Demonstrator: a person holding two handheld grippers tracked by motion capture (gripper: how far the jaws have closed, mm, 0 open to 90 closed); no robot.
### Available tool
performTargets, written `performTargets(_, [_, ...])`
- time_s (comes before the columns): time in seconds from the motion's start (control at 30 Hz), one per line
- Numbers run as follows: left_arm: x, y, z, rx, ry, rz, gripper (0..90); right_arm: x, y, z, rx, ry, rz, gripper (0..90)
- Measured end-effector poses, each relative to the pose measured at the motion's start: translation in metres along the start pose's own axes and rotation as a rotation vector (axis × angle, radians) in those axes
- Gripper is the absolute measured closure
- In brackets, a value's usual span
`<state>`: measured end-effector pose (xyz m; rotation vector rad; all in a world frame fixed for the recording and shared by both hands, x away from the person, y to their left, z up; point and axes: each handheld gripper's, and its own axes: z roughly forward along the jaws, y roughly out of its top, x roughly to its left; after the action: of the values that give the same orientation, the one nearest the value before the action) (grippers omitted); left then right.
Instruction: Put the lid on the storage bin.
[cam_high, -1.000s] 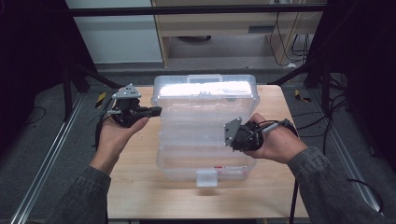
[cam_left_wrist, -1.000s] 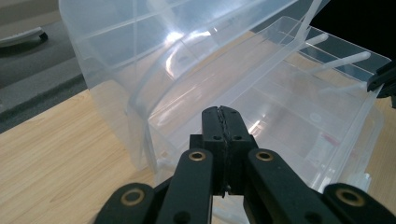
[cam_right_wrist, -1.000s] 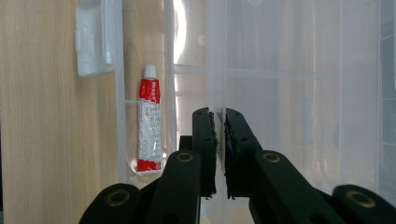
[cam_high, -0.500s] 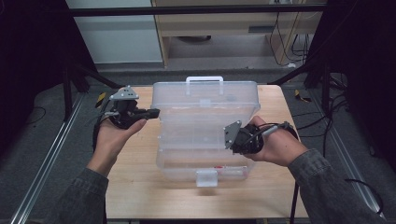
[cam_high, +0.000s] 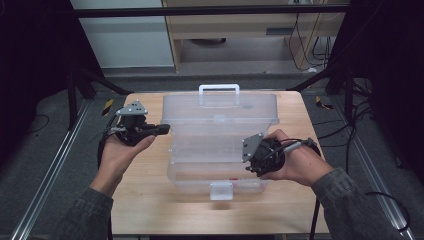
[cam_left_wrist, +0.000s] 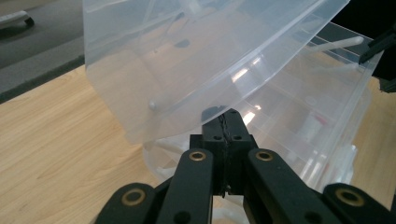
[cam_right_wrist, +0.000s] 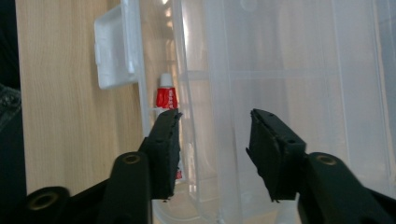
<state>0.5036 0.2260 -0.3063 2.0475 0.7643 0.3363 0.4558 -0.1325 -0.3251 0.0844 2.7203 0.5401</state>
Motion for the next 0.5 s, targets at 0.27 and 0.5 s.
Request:
performTargets(0.27, [-0.007, -0.01, 0.001, 0.021, -0.009, 0.019, 90.0, 0.011, -0.019, -0.013, -0.055, -0.049, 0.131, 29.5])
performTargets(0.5, [-0.012, -0.017, 0.001, 0.03, -0.011, 0.027, 90.0, 0.017, -0.032, -0.023, -0.074, -0.076, 0.214, 20.4])
